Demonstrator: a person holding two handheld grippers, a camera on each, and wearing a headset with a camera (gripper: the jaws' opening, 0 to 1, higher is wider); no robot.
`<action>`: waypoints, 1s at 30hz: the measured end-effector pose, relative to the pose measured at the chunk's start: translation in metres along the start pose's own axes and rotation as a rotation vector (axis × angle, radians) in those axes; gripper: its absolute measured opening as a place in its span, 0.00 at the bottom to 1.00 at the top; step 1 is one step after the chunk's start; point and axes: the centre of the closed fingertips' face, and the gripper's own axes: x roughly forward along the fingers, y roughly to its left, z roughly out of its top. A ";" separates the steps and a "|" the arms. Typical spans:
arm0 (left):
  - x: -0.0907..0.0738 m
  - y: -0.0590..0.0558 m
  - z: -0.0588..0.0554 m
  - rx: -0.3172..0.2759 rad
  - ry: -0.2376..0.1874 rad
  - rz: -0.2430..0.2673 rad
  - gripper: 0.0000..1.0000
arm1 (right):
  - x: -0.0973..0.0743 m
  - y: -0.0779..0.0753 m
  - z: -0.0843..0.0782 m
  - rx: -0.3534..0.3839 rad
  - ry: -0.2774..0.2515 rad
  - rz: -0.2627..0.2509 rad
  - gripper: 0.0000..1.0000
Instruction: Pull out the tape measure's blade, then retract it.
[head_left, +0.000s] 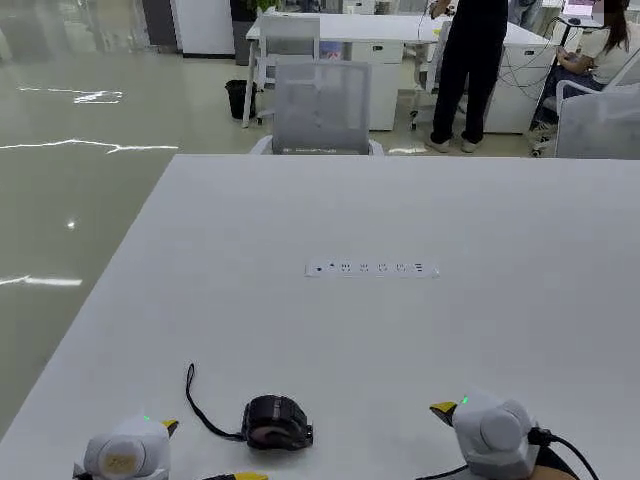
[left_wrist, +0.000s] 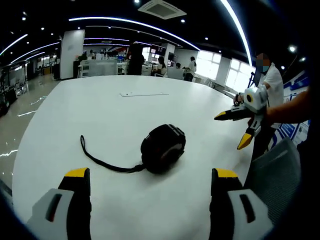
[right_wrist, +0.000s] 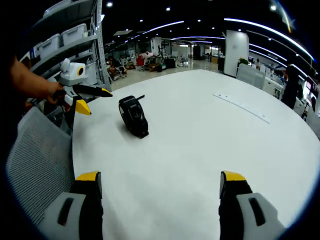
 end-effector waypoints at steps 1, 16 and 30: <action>-0.002 0.002 0.000 -0.005 -0.004 0.001 0.99 | -0.004 -0.002 -0.001 0.007 -0.005 -0.007 1.00; -0.038 0.033 -0.021 0.000 0.014 0.011 0.99 | -0.058 -0.022 -0.031 0.046 -0.050 -0.100 1.00; -0.065 0.050 -0.023 -0.035 0.004 0.042 0.99 | -0.099 -0.040 -0.071 0.178 -0.019 -0.195 0.99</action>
